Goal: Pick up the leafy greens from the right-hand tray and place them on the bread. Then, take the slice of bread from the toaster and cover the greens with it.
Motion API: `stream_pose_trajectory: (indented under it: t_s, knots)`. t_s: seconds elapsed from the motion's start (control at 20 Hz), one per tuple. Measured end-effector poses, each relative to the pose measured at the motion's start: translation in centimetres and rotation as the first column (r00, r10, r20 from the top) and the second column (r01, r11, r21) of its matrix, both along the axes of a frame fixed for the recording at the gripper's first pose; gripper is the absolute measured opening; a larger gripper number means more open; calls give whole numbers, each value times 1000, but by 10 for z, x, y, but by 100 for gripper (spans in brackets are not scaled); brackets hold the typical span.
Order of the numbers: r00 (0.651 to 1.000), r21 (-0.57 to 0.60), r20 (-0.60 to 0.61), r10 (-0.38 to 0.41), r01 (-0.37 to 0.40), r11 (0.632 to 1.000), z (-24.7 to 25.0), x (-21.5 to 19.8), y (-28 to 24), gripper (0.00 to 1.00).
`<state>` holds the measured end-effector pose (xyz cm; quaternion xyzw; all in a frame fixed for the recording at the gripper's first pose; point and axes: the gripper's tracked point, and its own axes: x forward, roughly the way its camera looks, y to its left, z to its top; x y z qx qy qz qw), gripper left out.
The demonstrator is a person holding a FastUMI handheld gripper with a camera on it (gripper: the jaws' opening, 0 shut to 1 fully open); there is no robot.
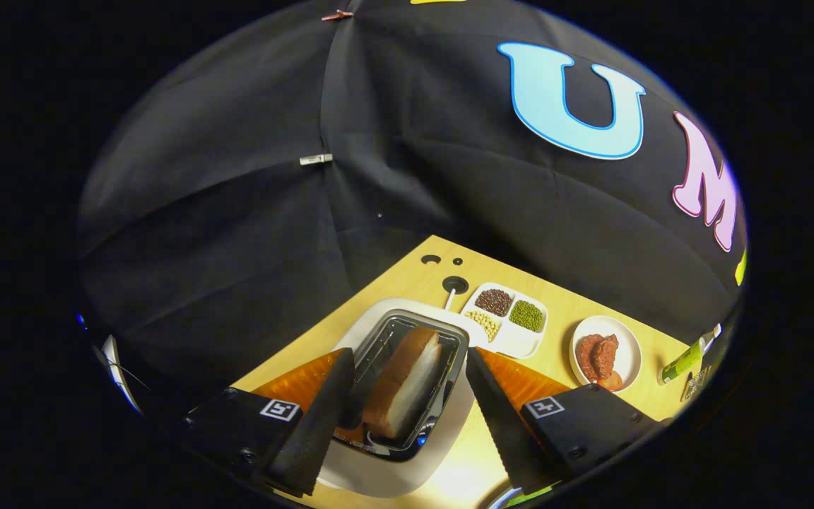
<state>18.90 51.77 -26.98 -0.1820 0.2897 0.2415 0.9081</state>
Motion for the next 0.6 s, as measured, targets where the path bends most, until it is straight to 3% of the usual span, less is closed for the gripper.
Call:
stream_pose_trajectory:
  t_s: [0.05, 0.2, 0.25, 0.5, 0.6]
  knots:
    - [1000, -17, -4, -18, 18, 1000, -6, 2, -2, 98]
    - [999, -23, -27, -42, 42, 999, -15, 2, -4, 64]
    - [998, -21, -40, -46, 46, 999, -17, 1, -4, 63]
    - [993, -1, -79, -87, 87, 996, -15, -3, -14, 20]
    - [991, 30, -97, -91, 94, 995, -7, -4, -14, 17]
